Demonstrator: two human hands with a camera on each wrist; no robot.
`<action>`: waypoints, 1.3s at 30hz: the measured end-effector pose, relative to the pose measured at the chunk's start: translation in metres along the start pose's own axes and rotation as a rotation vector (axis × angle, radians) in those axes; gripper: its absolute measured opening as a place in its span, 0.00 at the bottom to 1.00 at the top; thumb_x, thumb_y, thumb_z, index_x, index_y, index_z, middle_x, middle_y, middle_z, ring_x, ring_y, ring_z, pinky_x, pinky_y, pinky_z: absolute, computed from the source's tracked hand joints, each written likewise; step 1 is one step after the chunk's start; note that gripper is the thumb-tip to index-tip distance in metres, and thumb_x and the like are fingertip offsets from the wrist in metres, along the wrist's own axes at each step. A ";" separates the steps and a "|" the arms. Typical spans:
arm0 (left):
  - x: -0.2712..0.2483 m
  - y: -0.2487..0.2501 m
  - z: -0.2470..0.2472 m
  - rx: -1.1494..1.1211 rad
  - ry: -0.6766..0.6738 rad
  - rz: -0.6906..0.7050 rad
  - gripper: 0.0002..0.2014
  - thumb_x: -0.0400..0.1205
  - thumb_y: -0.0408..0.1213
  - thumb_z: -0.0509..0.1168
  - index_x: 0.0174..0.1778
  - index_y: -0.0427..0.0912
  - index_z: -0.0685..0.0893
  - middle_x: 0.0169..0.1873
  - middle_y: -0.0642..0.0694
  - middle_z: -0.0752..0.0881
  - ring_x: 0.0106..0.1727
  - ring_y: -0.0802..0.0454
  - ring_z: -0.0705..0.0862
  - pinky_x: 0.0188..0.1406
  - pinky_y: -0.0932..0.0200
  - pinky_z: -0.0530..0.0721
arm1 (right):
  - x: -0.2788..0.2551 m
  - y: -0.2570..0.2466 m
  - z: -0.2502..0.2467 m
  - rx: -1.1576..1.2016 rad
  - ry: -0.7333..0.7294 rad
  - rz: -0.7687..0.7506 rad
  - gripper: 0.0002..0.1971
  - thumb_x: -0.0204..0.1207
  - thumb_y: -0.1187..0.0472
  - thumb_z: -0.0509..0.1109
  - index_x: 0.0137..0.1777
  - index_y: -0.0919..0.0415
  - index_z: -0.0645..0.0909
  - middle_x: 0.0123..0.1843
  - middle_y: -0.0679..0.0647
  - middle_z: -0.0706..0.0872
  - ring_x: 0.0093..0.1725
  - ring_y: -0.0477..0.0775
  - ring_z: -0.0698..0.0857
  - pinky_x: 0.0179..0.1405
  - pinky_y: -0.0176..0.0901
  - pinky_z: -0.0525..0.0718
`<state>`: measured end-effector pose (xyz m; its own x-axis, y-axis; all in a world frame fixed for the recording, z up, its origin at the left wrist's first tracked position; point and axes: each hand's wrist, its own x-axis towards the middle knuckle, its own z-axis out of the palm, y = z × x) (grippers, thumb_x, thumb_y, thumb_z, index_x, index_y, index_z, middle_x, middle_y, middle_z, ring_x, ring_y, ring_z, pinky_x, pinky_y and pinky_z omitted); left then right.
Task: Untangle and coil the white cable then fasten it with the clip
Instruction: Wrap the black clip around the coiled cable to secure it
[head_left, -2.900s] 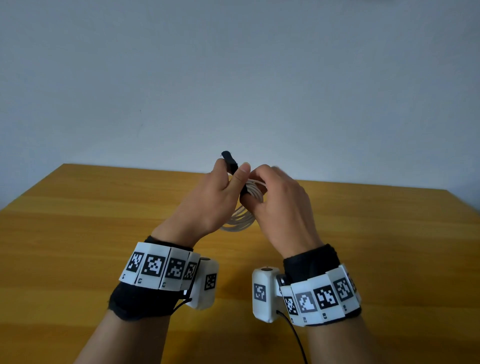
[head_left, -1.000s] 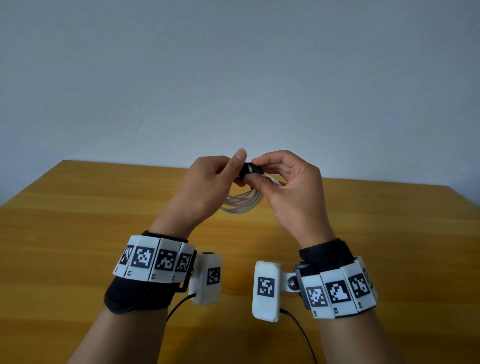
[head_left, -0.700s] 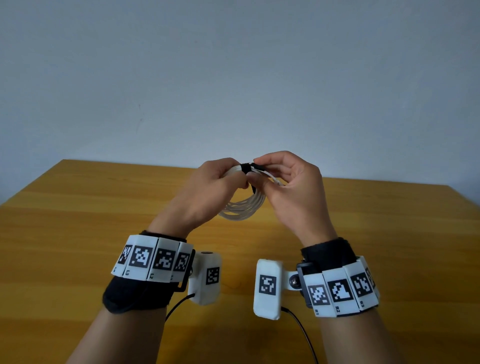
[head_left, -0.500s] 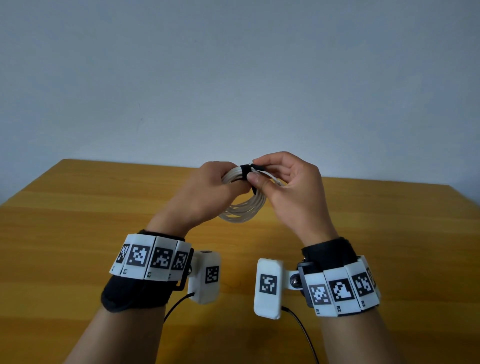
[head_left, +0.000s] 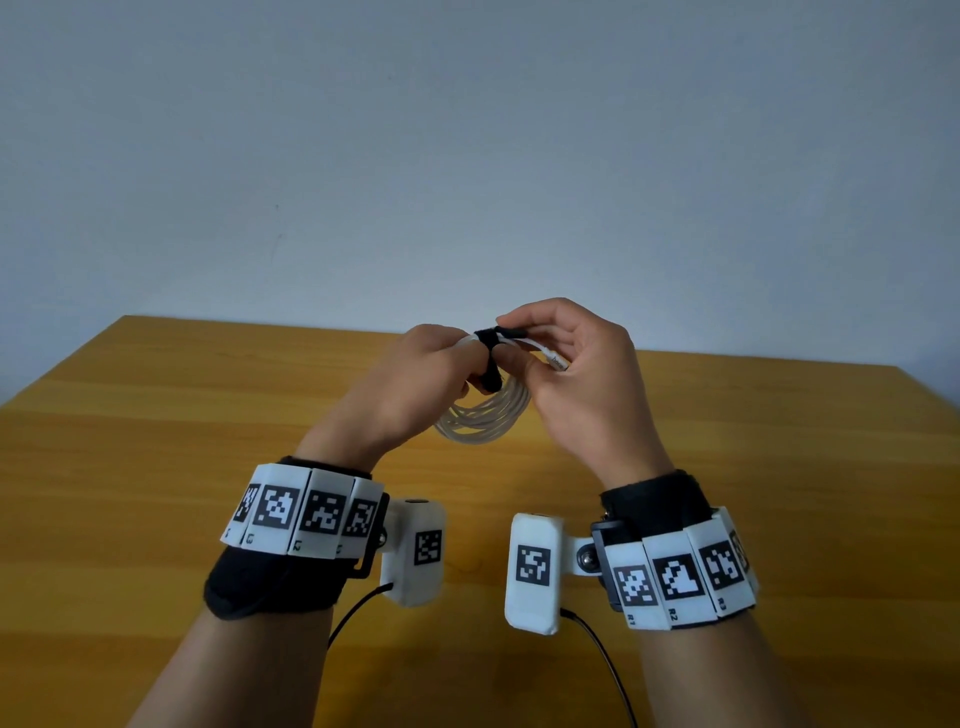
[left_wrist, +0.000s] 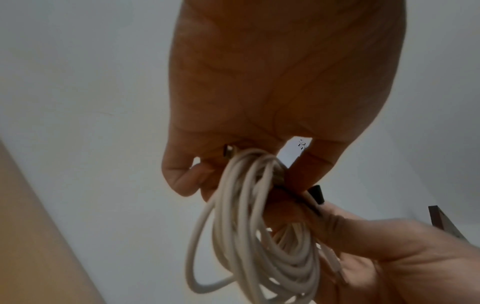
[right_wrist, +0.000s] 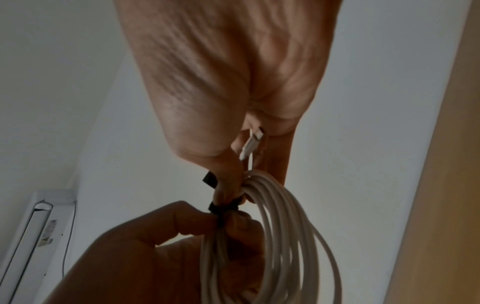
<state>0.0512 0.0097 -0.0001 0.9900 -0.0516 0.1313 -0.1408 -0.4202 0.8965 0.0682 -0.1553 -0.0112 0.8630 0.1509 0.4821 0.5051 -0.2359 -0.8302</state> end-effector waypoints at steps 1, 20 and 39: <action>0.000 0.001 0.000 -0.008 0.001 0.000 0.14 0.73 0.45 0.60 0.25 0.51 0.88 0.25 0.58 0.85 0.31 0.56 0.78 0.39 0.53 0.72 | 0.000 0.000 -0.001 0.000 0.005 -0.006 0.12 0.75 0.68 0.82 0.52 0.52 0.89 0.49 0.39 0.93 0.53 0.35 0.91 0.55 0.26 0.85; 0.005 -0.013 0.004 0.196 0.002 0.167 0.09 0.79 0.47 0.74 0.42 0.45 0.89 0.31 0.44 0.87 0.30 0.54 0.78 0.31 0.51 0.74 | -0.001 0.003 -0.006 -0.121 0.036 0.015 0.09 0.74 0.64 0.83 0.49 0.49 0.93 0.45 0.35 0.92 0.52 0.29 0.89 0.51 0.17 0.80; -0.001 -0.004 -0.001 0.182 0.128 0.150 0.09 0.83 0.41 0.70 0.40 0.46 0.93 0.30 0.53 0.91 0.33 0.62 0.88 0.29 0.74 0.76 | -0.003 0.002 -0.007 -0.155 -0.076 -0.030 0.12 0.82 0.64 0.76 0.60 0.48 0.93 0.53 0.38 0.94 0.57 0.28 0.87 0.49 0.18 0.81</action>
<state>0.0504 0.0128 -0.0038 0.9475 -0.0156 0.3193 -0.2702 -0.5730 0.7737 0.0667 -0.1627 -0.0122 0.8472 0.2309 0.4784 0.5312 -0.3746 -0.7599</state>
